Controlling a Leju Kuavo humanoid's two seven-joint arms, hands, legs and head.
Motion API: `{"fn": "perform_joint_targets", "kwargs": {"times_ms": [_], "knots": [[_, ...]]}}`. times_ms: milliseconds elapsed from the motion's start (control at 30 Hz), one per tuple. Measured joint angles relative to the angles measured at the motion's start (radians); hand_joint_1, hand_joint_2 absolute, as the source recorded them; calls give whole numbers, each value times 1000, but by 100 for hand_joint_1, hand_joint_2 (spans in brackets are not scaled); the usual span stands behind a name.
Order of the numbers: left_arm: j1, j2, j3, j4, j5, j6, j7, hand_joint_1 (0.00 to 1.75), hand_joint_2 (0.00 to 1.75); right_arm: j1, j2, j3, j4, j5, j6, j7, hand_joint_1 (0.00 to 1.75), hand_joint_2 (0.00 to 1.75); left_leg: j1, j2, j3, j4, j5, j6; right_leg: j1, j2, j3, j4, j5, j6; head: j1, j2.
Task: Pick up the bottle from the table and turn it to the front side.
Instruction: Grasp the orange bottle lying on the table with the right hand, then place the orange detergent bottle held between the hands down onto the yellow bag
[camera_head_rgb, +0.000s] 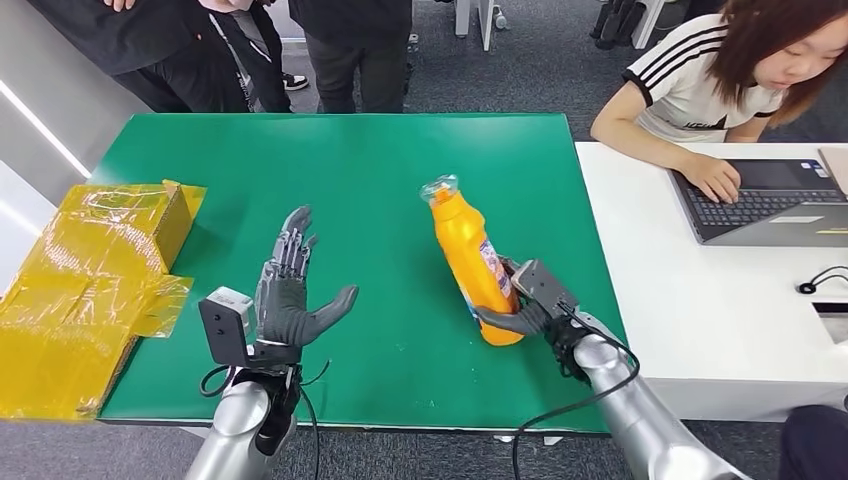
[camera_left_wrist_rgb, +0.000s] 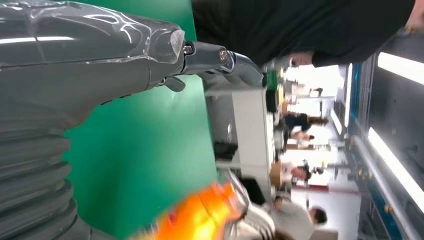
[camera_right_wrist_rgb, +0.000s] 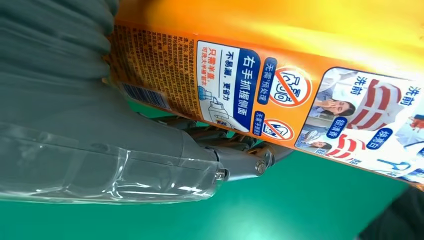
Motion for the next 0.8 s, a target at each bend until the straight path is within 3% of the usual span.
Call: {"fn": "perform_joint_targets", "kwargs": {"times_ms": [233,367,467,633,800], "knots": [[41,17,47,-40,-22,53,-12,0,175,189,8,-168,-270,-57,-128,-4,175,175,0,0,0,-1,0,-1,0,0,0,0,-1,-1,0,0],[64,25,59,-56,-25,22,-6,0,175,250,27,-217,-398,-37,-159,-22,175,175,0,0,0,-1,-1,-1,0,0,0,0,-1,0,0,0],[46,25,57,-53,-17,-60,16,0,175,261,54,-212,-467,22,-186,-61,175,175,0,1,0,-1,0,-1,0,1,-1,0,-1,-1,0,0],[-85,4,23,-15,-6,-173,71,0,175,193,103,-127,-503,83,-241,-77,175,175,0,1,1,-1,2,-3,0,1,-1,1,1,-2,0,0],[-150,-10,0,14,36,-264,102,0,175,148,128,-70,-498,65,-215,-75,175,175,0,0,0,-1,3,-3,0,0,-1,1,1,-2,0,0]]}}
